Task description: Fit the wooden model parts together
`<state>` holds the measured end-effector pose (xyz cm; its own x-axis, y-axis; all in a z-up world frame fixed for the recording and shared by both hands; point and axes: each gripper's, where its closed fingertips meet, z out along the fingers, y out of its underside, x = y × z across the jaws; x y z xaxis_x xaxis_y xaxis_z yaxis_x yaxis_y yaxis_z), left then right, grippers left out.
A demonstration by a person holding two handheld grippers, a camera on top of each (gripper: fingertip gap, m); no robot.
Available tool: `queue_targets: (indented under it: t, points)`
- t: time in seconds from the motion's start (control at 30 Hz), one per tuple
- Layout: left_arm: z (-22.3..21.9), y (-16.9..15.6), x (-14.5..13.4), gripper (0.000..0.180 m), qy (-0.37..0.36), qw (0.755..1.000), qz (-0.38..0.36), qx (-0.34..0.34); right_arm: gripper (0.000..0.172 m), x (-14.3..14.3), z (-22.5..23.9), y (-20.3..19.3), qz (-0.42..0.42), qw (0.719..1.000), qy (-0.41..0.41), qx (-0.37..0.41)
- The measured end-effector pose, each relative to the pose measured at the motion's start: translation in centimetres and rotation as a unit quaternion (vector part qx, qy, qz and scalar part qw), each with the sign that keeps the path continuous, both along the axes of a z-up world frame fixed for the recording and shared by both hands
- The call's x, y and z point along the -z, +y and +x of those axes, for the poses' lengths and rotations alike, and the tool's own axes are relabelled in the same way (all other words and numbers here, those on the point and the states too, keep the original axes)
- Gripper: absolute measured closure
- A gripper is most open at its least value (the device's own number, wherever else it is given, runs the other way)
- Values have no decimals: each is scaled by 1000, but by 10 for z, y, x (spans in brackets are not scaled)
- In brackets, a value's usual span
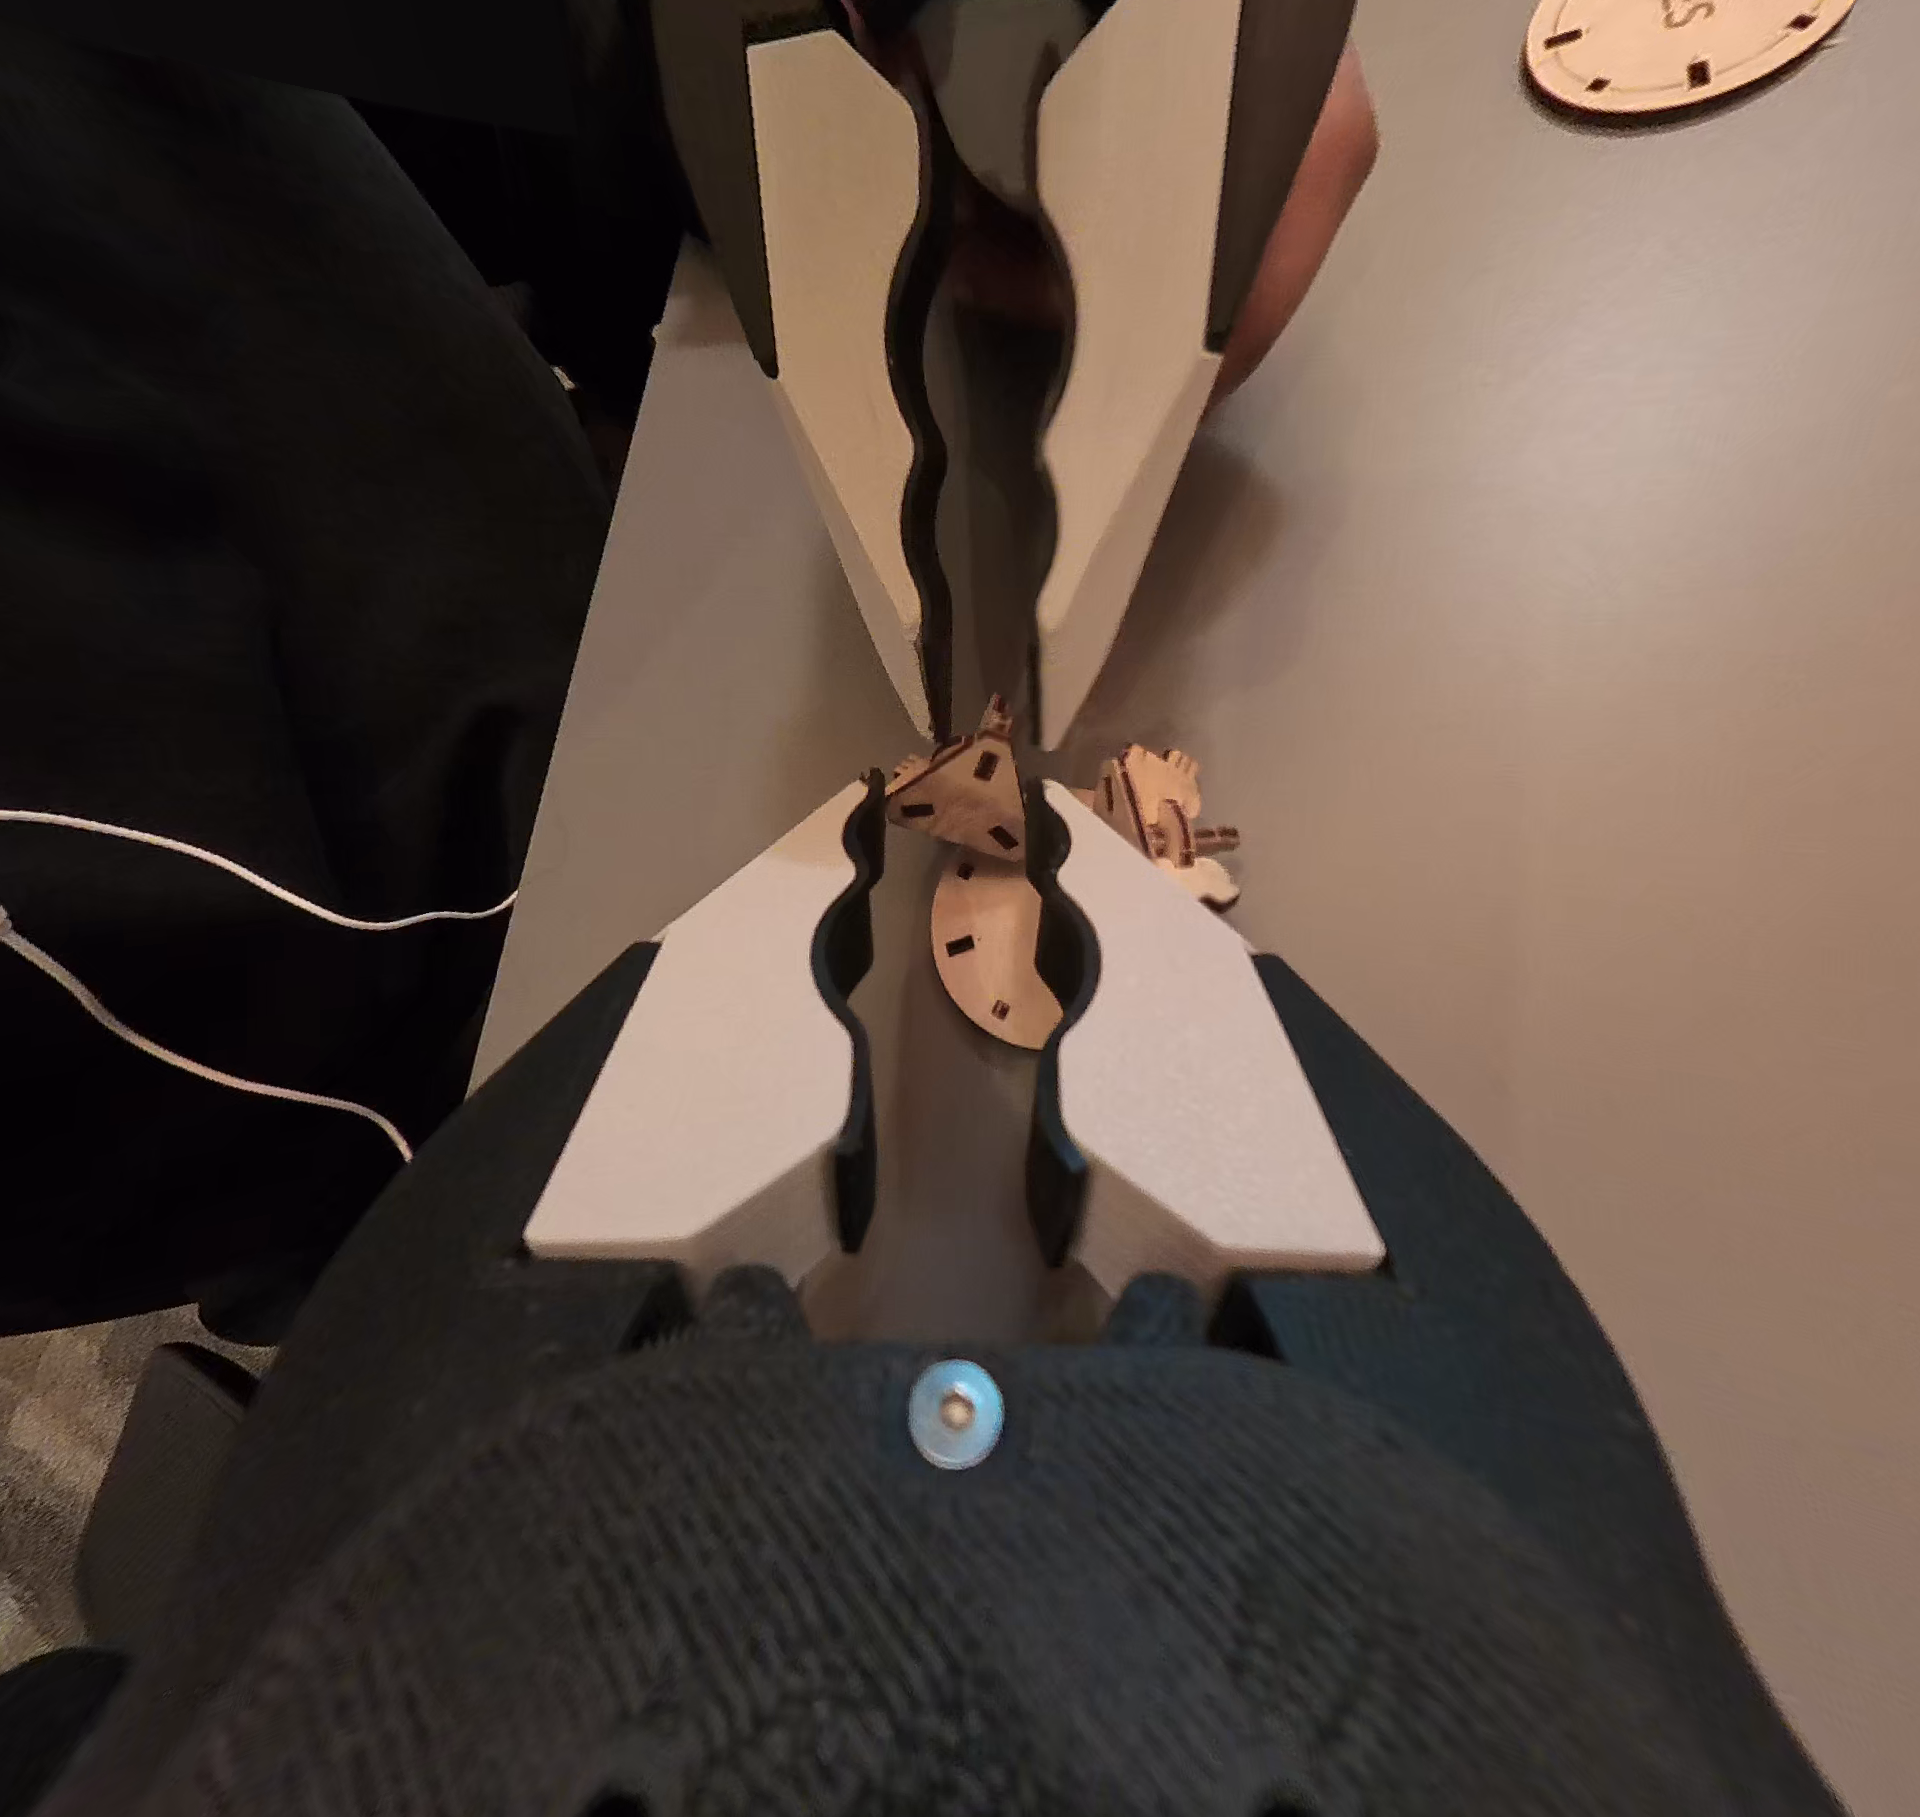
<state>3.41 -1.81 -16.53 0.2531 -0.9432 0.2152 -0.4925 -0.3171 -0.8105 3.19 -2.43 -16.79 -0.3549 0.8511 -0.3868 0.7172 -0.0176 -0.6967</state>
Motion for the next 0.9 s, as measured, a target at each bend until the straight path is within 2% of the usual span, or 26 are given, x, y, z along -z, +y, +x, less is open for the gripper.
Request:
queue_targets:
  t: [0.17, 0.37, 0.57, 0.7, 0.83, 0.9]
  points:
    - [0, -1, 0, 171, -11, 999, -35, 0, 146, 0, 0, 1, -3, 1000, -1, 3]
    - [0, -3, -7, 174, -60, 991, -122, -2, 146, -6, 0, 0, 7, 1000, 9, 1]
    - [0, -3, -11, 164, -81, 986, -144, -8, 146, -13, -1, -2, 17, 1000, 15, -2]
    - [4, -11, -20, 162, -113, 976, -188, 12, 146, -14, 0, -6, 26, 1000, 13, -6]
    - [3, -13, -22, 175, -116, 975, -191, 18, 146, -16, -1, -11, 30, 999, 11, -10]
    - [3, -15, -22, 175, -113, 975, -192, 21, 146, -16, -2, -12, 30, 999, 10, -11]
